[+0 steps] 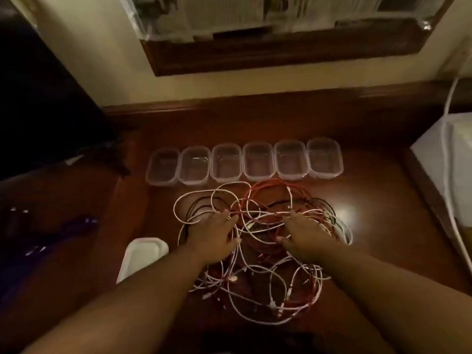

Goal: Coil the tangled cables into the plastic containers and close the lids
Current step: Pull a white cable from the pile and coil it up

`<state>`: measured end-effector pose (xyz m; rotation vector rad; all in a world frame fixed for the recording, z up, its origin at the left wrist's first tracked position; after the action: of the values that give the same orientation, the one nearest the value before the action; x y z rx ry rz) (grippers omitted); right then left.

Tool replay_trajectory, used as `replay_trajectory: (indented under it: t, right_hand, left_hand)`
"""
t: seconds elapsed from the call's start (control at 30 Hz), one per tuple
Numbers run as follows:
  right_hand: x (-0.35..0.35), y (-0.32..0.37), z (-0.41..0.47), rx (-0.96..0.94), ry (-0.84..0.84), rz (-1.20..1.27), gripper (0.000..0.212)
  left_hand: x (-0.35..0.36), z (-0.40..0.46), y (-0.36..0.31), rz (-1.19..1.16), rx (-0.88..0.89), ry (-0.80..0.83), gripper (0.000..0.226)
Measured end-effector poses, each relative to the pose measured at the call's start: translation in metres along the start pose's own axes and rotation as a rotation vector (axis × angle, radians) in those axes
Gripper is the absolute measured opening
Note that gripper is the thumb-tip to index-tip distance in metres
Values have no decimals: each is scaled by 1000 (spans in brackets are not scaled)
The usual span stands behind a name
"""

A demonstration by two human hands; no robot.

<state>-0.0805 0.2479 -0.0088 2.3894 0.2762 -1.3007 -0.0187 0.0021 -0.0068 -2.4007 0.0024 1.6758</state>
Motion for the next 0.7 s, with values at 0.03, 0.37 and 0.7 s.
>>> replay_trajectory:
  t: [0.03, 0.37, 0.7]
  right_hand:
    - [14, -2, 2, 41, 38, -41, 75]
    - [103, -15, 16, 90, -202, -145, 89]
    - [112, -20, 20, 56, -309, -156, 89]
  left_hand:
    - [15, -1, -1, 10, 1, 41, 76]
    - [112, 1, -6, -9, -124, -138, 80]
    - [117, 1, -6, -59, -111, -238, 79]
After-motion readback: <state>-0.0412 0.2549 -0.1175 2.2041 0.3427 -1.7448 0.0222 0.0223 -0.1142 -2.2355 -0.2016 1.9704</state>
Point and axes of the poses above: each hand's wrist, its own z-axis towards the middle knuckle, its own x-axis out of the palm, y = z × x, the point moved 2 cm from there along z, towards the middle knuckle, and after that the axes turned 4 degrees about x, right-handed, at the moved point
